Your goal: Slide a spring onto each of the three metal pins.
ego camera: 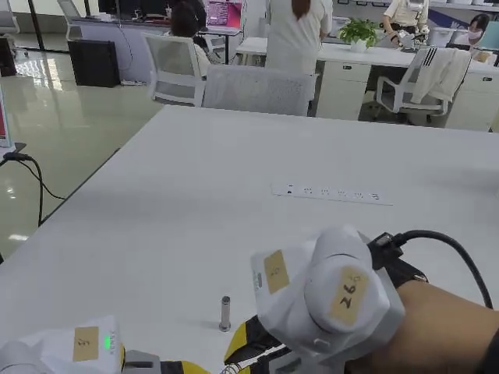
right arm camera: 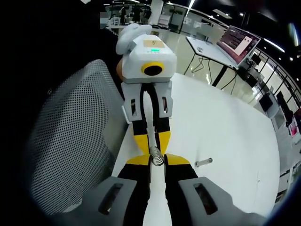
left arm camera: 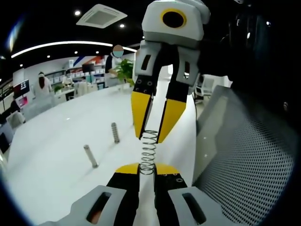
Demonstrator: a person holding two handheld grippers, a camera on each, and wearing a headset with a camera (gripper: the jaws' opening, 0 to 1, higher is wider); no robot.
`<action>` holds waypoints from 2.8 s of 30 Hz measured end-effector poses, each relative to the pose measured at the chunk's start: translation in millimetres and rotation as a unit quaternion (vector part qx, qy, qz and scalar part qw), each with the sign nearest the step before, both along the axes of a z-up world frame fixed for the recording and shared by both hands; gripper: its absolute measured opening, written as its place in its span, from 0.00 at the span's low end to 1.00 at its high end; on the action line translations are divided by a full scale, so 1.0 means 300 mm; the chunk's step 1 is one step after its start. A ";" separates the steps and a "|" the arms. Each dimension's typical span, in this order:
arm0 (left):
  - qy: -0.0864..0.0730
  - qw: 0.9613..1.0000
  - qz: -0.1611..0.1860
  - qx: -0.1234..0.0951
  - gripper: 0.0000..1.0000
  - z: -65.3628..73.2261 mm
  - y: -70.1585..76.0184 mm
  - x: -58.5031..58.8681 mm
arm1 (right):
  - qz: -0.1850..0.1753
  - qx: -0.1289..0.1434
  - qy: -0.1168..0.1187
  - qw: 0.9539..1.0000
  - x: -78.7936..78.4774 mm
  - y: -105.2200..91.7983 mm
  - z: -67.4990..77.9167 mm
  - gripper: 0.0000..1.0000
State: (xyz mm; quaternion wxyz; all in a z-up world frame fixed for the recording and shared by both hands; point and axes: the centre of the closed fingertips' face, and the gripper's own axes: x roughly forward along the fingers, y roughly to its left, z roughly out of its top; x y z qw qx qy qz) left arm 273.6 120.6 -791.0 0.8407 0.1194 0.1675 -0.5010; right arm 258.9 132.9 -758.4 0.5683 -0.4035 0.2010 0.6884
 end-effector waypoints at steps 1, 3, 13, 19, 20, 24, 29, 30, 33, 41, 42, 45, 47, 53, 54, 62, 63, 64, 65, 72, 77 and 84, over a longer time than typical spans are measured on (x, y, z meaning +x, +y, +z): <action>0.000 1.000 0.000 0.000 0.03 0.000 -0.001 0.000 | 0.000 0.002 0.001 1.000 -0.002 0.004 0.003 0.08; -0.001 1.000 -0.001 -0.002 0.03 0.003 -0.004 -0.001 | 0.002 0.010 0.003 1.000 -0.005 0.015 0.013 0.08; -0.004 1.000 -0.004 0.003 0.03 -0.007 -0.005 0.000 | -0.003 0.004 0.017 1.000 -0.001 0.017 0.006 0.08; -0.006 1.000 -0.005 -0.001 0.03 -0.004 -0.006 0.002 | -0.008 -0.006 0.030 1.000 0.001 0.015 -0.015 0.10; -0.006 1.000 -0.005 -0.001 0.03 -0.004 -0.006 0.003 | -0.009 -0.011 0.034 0.999 -0.001 0.011 -0.023 0.11; -0.007 1.000 -0.008 0.000 0.03 -0.004 -0.010 0.002 | -0.009 -0.019 0.038 0.999 -0.003 0.007 -0.039 0.11; -0.009 1.000 -0.012 0.001 0.03 -0.001 -0.019 0.001 | -0.008 -0.028 0.041 0.999 -0.005 0.006 -0.052 0.10; -0.011 1.000 -0.013 0.001 0.03 0.001 -0.022 0.001 | -0.007 -0.029 0.041 0.999 -0.005 0.006 -0.054 0.10; -0.015 1.000 -0.016 0.002 0.03 0.007 -0.028 0.002 | -0.006 -0.035 0.041 0.999 -0.006 0.003 -0.060 0.09; -0.016 1.000 -0.012 -0.002 0.03 0.005 -0.031 0.006 | -0.005 -0.040 0.036 0.999 -0.003 0.000 -0.066 0.08; -0.014 1.000 -0.010 -0.005 0.03 0.005 -0.030 0.008 | -0.005 -0.041 0.035 0.999 0.000 0.000 -0.066 0.08; -0.012 1.000 -0.006 -0.006 0.04 0.005 -0.026 0.011 | -0.007 -0.041 0.036 0.998 0.006 0.001 -0.063 0.08; -0.008 1.000 -0.002 -0.004 0.05 -0.004 -0.019 0.012 | -0.009 -0.042 0.034 0.998 0.013 -0.001 -0.061 0.08; 0.004 1.000 0.010 -0.006 0.09 -0.030 0.000 0.007 | -0.017 -0.042 0.027 0.999 0.043 -0.010 -0.049 0.08; 0.006 1.000 0.011 -0.007 0.10 -0.032 0.001 0.005 | -0.018 -0.042 0.026 0.999 0.049 -0.011 -0.048 0.08; 0.017 1.000 0.022 -0.012 0.18 -0.044 0.009 0.000 | -0.043 -0.037 0.010 0.998 0.123 -0.018 -0.012 0.08; 0.018 0.999 0.023 -0.013 0.18 -0.044 0.009 0.000 | -0.045 -0.038 0.009 0.998 0.131 -0.018 -0.008 0.08; 0.018 0.999 0.024 -0.014 0.19 -0.044 0.010 0.000 | -0.048 -0.038 0.006 0.998 0.144 -0.018 -0.003 0.08; 0.018 0.999 0.025 -0.015 0.20 -0.044 0.010 0.000 | -0.049 -0.039 0.004 0.998 0.152 -0.017 0.000 0.08; 0.019 0.999 0.034 -0.020 0.26 -0.041 0.021 0.005 | -0.058 -0.043 -0.015 0.997 0.220 -0.003 0.024 0.08; 0.021 0.999 0.044 -0.023 0.32 -0.047 0.034 0.009 | -0.066 -0.049 -0.024 0.996 0.266 0.004 0.027 0.08; 0.016 0.997 0.064 -0.026 0.38 -0.045 0.058 0.029 | -0.072 -0.061 -0.030 0.995 0.313 0.011 0.019 0.08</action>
